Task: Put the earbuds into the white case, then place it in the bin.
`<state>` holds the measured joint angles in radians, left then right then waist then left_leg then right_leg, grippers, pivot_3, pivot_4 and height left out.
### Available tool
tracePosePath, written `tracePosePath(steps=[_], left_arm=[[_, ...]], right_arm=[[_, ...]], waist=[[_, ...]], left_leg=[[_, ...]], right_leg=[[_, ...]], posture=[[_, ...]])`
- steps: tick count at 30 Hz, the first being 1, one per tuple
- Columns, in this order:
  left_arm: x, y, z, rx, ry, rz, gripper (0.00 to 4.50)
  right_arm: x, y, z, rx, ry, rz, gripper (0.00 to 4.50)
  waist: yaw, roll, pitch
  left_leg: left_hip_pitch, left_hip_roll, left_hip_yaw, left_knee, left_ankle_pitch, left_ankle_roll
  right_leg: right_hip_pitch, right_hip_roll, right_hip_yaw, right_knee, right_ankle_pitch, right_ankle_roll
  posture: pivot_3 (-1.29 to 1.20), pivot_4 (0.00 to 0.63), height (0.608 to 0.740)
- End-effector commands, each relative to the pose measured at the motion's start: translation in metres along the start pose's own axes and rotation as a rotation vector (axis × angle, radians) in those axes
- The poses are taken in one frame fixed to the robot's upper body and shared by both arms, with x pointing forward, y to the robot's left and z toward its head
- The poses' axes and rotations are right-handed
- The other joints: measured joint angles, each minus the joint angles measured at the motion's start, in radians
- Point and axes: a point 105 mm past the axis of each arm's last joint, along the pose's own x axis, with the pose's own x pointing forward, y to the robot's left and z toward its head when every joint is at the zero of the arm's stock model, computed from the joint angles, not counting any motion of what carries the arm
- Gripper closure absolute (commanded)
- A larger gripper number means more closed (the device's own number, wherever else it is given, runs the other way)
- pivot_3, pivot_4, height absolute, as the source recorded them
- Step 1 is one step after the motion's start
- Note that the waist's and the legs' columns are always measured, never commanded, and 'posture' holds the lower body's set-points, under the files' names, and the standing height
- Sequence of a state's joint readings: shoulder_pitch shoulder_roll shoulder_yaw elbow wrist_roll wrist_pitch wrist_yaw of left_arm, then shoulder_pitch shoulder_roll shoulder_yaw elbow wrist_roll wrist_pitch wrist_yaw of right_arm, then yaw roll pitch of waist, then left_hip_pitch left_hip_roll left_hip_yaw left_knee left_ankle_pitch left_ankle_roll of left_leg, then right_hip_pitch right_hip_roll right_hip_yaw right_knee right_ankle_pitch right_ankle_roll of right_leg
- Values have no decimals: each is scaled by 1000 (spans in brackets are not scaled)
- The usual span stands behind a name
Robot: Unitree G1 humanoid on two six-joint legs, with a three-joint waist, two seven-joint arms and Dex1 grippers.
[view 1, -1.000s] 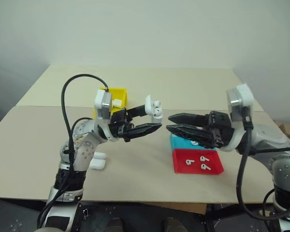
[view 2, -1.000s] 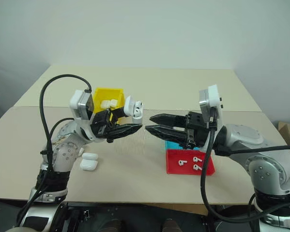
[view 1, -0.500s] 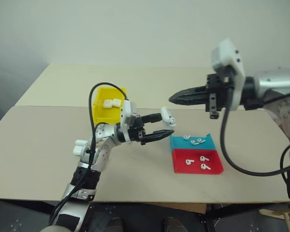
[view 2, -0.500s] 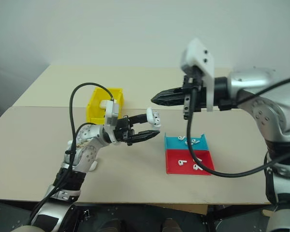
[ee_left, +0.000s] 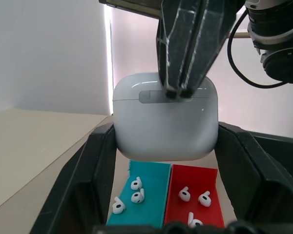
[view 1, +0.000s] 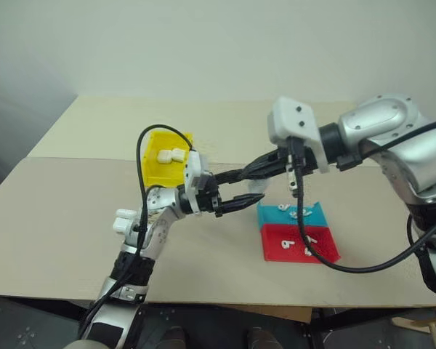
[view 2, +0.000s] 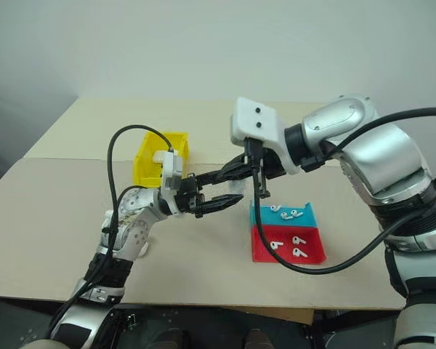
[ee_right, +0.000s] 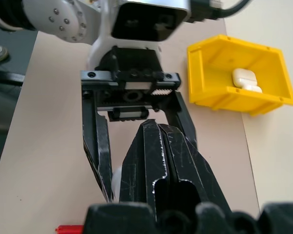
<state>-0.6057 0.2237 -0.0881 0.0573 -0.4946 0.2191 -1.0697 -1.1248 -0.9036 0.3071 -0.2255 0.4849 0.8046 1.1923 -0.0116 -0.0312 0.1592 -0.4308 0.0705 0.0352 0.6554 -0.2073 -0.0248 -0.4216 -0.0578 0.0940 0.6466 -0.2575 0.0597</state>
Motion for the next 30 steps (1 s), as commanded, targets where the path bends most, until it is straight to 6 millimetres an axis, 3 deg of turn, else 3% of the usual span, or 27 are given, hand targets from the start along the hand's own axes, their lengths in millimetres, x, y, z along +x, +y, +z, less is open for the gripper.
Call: tracePosePath(steps=[1,5,8,14,19,26,30], left_arm=[[-6,-2,34,90,-115,23,1751],[-13,4,44,121,-139,109,1751],[-18,17,53,183,-123,257,1751],[-45,68,62,260,-14,689,1751],[-79,118,43,310,179,1089,1751],[-85,156,27,288,349,1331,1751],[-82,167,8,212,434,1329,1751]], right_arm=[[-23,-10,9,30,-81,-120,4492],[-42,-20,21,176,-277,-230,4492],[-53,-18,16,283,-368,-284,4492],[-36,-2,-15,311,-312,-433,4492],[-20,8,-20,343,-322,-460,4492],[-14,11,-20,317,-307,-458,4492],[-13,10,-18,312,-314,-457,4492]], waist=[[-1,0,0],[-3,0,0],[1,0,0],[5,0,0],[-2,0,0],[6,0,0],[7,0,0]], left_leg=[[0,0,0,0,0,0],[0,0,0,1,0,0],[1,0,-1,1,0,0],[0,0,-1,2,-1,1],[0,0,-1,3,0,1],[-1,-1,-2,2,-1,1],[-2,-1,-2,2,-1,1]], right_leg=[[0,0,0,0,0,0],[1,0,0,1,0,0],[1,0,0,1,0,0],[2,0,0,1,0,0],[2,0,0,1,1,1],[1,0,-1,0,1,1],[1,0,-1,-1,0,1]], posture=[[0,150,740],[0,150,740],[0,150,740],[0,150,740],[0,150,740],[0,150,740],[0,150,740]])
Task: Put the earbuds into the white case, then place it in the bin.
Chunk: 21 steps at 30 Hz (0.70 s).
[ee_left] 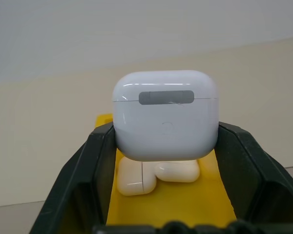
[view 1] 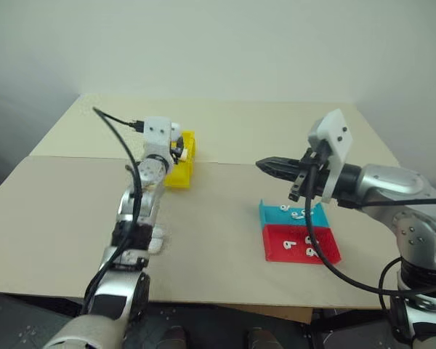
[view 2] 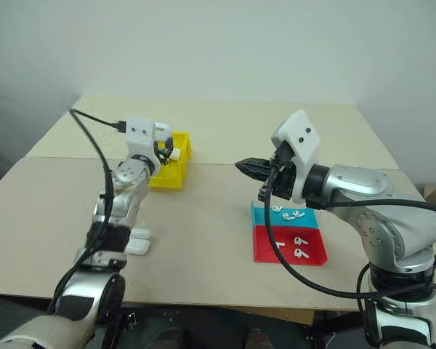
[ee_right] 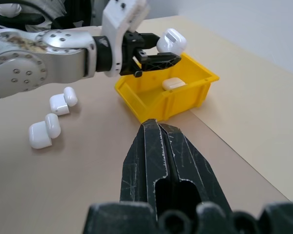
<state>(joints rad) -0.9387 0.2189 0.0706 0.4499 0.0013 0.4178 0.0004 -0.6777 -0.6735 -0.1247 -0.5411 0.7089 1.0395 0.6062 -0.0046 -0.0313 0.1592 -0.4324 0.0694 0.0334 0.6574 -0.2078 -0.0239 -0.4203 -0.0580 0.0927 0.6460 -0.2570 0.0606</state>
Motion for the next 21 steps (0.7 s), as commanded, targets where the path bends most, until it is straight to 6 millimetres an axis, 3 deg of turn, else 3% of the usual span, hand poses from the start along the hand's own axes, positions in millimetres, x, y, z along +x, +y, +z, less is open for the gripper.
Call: tracePosePath(steps=[1,4,6,14,17,21], left_arm=[[9,-7,-3,-24,54,-13,1401],[13,-11,-11,12,86,-16,429],[14,-12,-11,20,83,-18,30],[2,-3,3,-17,-30,-83,30],[-21,0,13,-82,-102,-257,30],[-67,-3,23,1,-185,-514,30]], right_arm=[[-2,1,13,-53,-50,-9,4499],[-2,4,13,-59,-51,-14,4500],[-2,4,14,-59,-58,-18,4500],[-4,7,17,-44,-87,-12,4500],[-2,10,17,-40,-104,3,4500],[1,6,4,-47,-136,-38,4500]], waist=[[0,0,0],[-4,0,0],[-6,0,0],[-8,0,0],[-14,0,0],[-16,0,0]], left_leg=[[0,0,0,0,0,0],[0,0,0,0,0,0],[0,0,0,0,0,0],[0,0,0,0,0,0],[0,0,0,-1,0,0],[1,0,0,-2,1,-1]], right_leg=[[0,0,0,0,0,0],[0,0,0,0,0,0],[-1,0,0,1,0,0],[-1,0,0,1,0,0],[-1,0,0,1,0,0],[-1,0,1,2,0,0]], posture=[[0,150,740],[0,150,740],[0,150,740],[0,150,740],[0,150,740],[0,150,740]])
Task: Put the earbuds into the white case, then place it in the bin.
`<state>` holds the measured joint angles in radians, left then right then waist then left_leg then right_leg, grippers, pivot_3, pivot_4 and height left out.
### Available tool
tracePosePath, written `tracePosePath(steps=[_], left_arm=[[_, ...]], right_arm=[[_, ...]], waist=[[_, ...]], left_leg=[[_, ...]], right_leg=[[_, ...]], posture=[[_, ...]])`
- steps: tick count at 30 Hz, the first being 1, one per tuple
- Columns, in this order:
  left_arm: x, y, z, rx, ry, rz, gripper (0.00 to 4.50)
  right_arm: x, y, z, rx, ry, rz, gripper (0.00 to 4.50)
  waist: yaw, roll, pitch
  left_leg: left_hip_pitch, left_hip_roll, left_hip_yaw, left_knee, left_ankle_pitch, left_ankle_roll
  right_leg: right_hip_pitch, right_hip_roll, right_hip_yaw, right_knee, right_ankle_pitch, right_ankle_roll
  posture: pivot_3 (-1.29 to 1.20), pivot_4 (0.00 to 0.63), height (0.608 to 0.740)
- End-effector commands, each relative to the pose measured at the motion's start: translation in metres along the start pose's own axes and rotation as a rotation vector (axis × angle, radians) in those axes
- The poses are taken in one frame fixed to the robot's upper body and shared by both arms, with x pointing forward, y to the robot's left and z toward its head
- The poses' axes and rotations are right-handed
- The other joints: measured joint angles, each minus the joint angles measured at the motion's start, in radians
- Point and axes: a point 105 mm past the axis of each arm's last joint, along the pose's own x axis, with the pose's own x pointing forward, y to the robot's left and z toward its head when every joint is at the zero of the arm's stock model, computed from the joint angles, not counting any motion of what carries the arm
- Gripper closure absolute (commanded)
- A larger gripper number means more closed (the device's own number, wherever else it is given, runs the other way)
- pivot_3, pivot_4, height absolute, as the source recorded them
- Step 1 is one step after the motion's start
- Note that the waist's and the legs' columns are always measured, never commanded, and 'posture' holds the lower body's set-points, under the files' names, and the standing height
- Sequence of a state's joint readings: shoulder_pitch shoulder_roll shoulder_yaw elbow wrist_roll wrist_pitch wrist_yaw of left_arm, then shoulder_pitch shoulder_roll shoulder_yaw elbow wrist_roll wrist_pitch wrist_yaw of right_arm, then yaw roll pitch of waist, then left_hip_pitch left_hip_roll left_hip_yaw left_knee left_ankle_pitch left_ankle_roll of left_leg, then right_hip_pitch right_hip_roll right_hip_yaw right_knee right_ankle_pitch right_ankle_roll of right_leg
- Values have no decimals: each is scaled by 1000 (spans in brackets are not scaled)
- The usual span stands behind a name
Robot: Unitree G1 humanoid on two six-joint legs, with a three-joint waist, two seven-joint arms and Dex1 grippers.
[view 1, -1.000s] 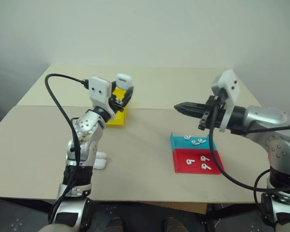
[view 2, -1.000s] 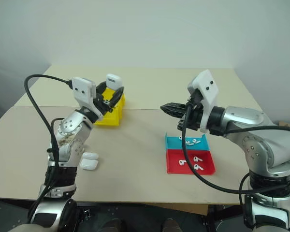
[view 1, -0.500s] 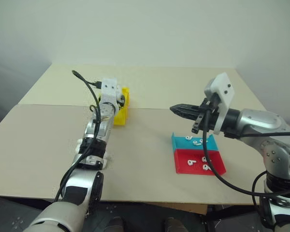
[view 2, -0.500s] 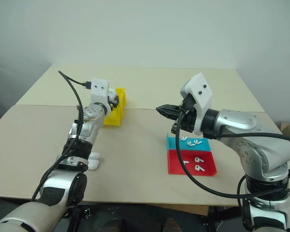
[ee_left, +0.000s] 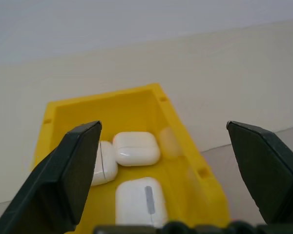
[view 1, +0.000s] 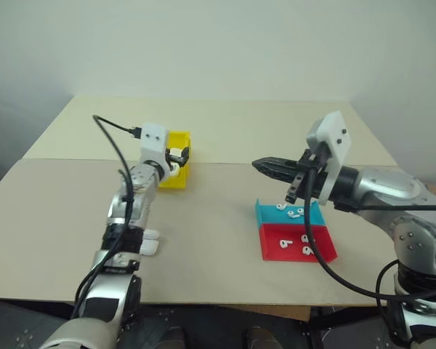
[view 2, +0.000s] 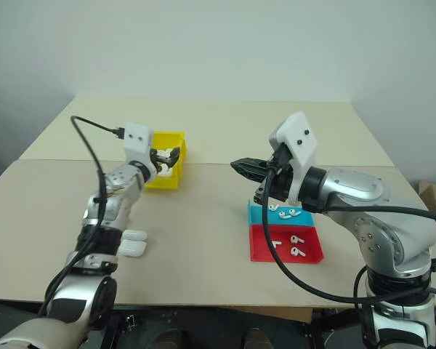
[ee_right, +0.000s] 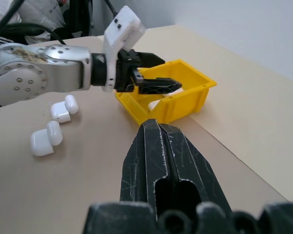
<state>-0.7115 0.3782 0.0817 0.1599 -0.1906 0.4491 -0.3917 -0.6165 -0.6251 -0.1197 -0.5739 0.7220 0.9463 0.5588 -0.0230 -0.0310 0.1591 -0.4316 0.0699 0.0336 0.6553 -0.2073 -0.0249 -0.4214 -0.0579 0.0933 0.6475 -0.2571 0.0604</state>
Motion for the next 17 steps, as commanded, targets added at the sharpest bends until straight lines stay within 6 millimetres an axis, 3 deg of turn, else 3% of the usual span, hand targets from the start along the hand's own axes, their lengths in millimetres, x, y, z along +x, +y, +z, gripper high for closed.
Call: tracePosePath(steps=[1,4,9,13,17], left_arm=[[-31,-22,37,65,-127,-233,30],[-70,-33,40,89,-132,-398,30],[-123,-43,36,72,-85,-620,30],[-154,-50,43,17,-38,-782,30],[-165,-54,47,4,9,-854,30]], right_arm=[[-3,-4,-4,-53,-41,-37,4500],[-9,-8,-21,-59,-12,-53,4500],[-24,2,-29,-47,-17,15,4500],[-37,10,-34,-57,17,93,4500],[-45,12,-35,-72,28,120,4500]], waist=[[4,0,0],[10,0,0],[8,0,0],[8,0,0],[9,0,0]], left_leg=[[0,0,0,0,0,0],[0,0,0,1,0,-1],[2,0,0,1,0,0],[2,1,0,1,0,0],[4,1,0,1,0,0]], right_leg=[[0,0,0,0,0,0],[1,-1,0,0,0,0],[2,-1,0,0,0,0],[2,0,0,0,0,0],[4,0,0,0,-1,0]], posture=[[0,150,740],[0,150,740],[0,150,740],[0,150,740],[0,150,740]])
